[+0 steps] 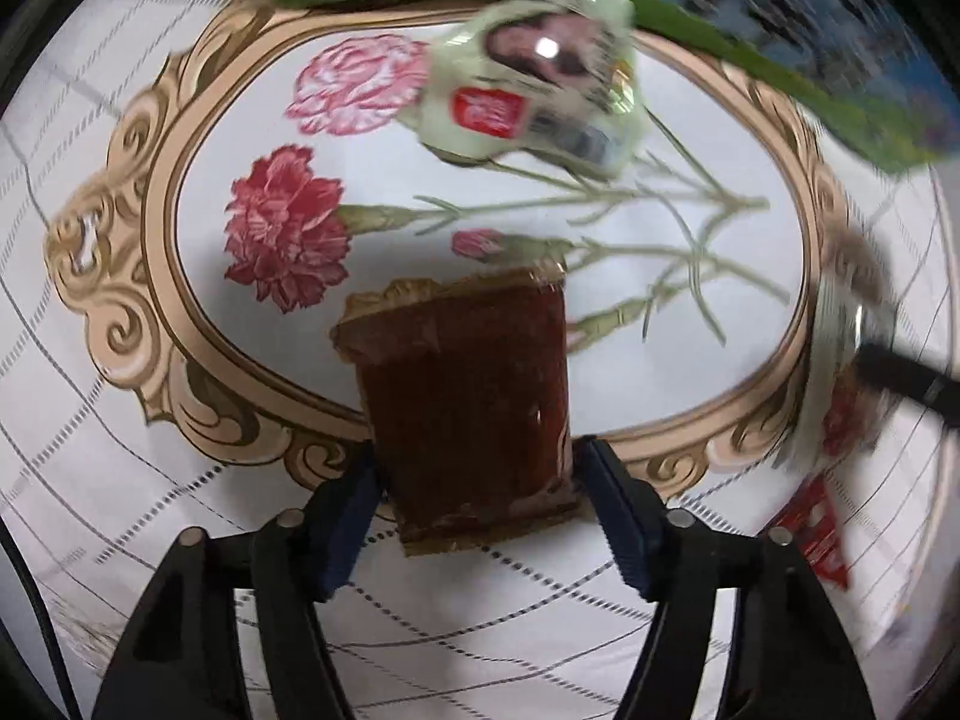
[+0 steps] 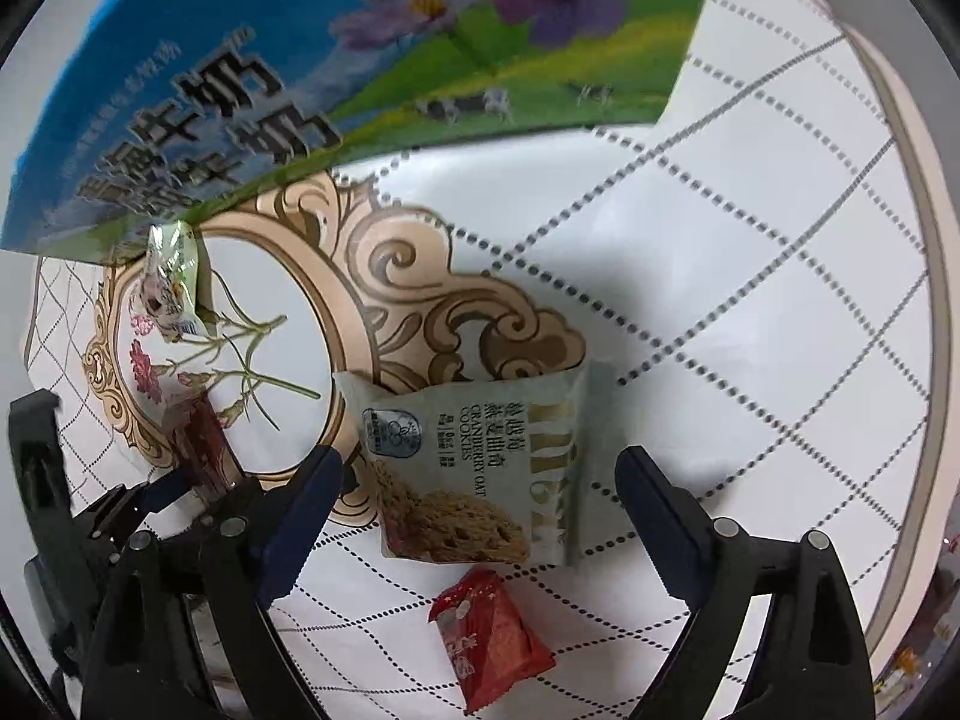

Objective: Organize snacks
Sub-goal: 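Grasp the oat cookie pack with right tool while left tool grasps dark red packet, then carry both packs into the cardboard box and open both tools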

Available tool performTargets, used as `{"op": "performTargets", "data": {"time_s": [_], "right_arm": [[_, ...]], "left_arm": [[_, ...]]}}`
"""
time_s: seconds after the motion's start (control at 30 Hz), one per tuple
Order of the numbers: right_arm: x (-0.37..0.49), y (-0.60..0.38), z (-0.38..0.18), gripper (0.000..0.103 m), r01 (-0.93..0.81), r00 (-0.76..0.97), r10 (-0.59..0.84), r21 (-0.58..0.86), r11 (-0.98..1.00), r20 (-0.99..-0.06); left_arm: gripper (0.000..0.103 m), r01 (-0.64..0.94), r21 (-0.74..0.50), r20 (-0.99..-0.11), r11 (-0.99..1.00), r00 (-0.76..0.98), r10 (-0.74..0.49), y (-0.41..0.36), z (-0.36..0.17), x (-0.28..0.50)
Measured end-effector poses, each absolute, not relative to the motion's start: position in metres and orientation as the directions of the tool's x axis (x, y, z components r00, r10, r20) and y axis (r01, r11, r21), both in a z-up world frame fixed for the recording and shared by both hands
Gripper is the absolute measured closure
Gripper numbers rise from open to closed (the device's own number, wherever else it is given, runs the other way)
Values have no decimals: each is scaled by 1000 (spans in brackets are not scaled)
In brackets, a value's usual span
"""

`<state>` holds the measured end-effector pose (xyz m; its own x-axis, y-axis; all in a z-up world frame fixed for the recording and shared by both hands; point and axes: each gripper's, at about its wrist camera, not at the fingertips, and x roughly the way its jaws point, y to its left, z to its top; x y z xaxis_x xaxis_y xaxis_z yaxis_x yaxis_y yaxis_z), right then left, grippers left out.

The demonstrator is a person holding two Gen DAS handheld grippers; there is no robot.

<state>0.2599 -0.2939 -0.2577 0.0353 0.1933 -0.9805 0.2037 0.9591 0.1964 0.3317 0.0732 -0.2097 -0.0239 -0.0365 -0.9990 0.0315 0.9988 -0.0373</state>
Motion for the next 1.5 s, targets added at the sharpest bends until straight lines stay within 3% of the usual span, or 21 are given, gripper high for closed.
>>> {"op": "performTargets", "data": {"time_s": [0.13,0.17,0.2,0.23,0.33,0.6,1.0,1.2,1.5], "right_arm": [[259,-289,-275,9,202,-2,189,185,962,-982],[259,-286,-277,9,198,-3,177,173,965,-984],[259,-284,-278,10,194,-2,164,160,968,-986],[258,-280,-279,18,193,1,149,147,970,-989],[254,-269,-281,32,177,16,114,115,977,-993],[235,-260,-256,39,139,46,183,188,972,-982],[254,-268,-114,40,95,289,333,373,923,-898],[318,-282,-58,40,100,383,309,372,923,-870],[412,-286,-100,40,149,289,222,274,950,-931]], "left_arm": [[35,-48,-58,-998,997,-7,-58,77,-210,341],[38,-45,-50,-999,998,1,-50,76,-208,340],[50,-35,-35,-999,999,13,-35,79,-204,339],[52,-16,-25,-999,1000,25,-24,80,-201,335],[53,16,-6,-999,1000,46,-7,77,-195,327],[53,66,-27,-991,997,125,-36,75,-135,322],[53,174,-157,-923,972,325,-208,56,26,389],[52,176,-67,-928,982,351,-126,67,33,454],[52,113,36,-976,993,217,10,87,-40,561]]}}
